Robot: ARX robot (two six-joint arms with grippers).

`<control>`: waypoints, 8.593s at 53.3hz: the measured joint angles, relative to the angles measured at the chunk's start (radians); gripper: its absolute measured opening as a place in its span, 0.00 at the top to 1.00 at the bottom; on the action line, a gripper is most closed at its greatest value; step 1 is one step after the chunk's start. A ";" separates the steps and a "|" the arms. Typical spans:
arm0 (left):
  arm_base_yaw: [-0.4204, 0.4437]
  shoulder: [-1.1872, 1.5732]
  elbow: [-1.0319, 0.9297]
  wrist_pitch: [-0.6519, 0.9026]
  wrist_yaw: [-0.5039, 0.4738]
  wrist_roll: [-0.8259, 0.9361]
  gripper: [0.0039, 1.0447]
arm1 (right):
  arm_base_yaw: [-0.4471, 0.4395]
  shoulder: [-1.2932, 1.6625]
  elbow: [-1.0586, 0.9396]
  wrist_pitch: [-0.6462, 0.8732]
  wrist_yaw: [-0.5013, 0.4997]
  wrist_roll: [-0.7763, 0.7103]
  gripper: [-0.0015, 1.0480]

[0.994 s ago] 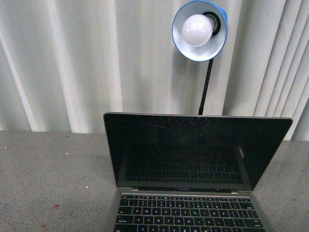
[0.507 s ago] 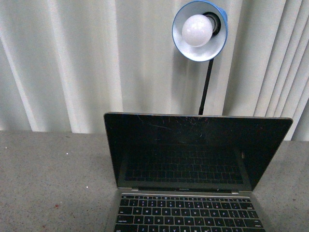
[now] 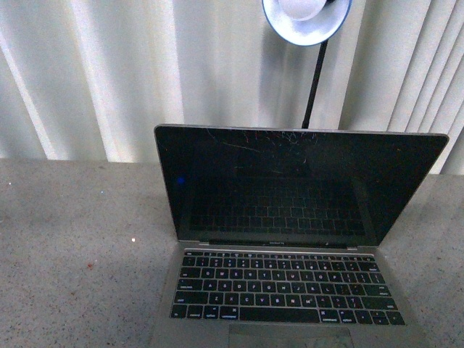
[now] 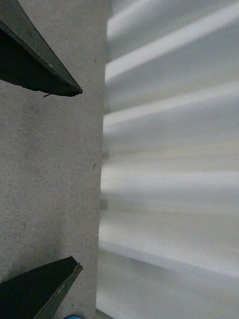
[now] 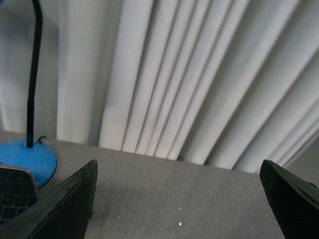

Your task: Close laptop

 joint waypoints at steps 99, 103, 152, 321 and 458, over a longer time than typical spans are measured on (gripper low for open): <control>-0.217 0.617 1.188 -1.213 0.327 1.193 0.33 | 0.097 0.612 1.096 -1.236 -0.501 -1.020 0.83; -0.224 0.627 1.196 -1.229 0.329 1.204 0.50 | 0.100 0.618 1.102 -1.276 -0.500 -1.038 0.97; -0.294 0.694 1.317 -1.445 0.349 1.253 0.97 | 0.131 0.693 1.226 -1.573 -0.498 -1.035 0.97; -0.466 0.571 0.750 -1.217 0.444 1.217 0.97 | 0.251 0.536 0.705 -1.558 -0.507 -0.999 0.97; 0.083 -0.080 0.098 -0.208 0.239 0.132 0.97 | 0.171 -0.005 0.160 -0.169 -0.069 0.106 0.97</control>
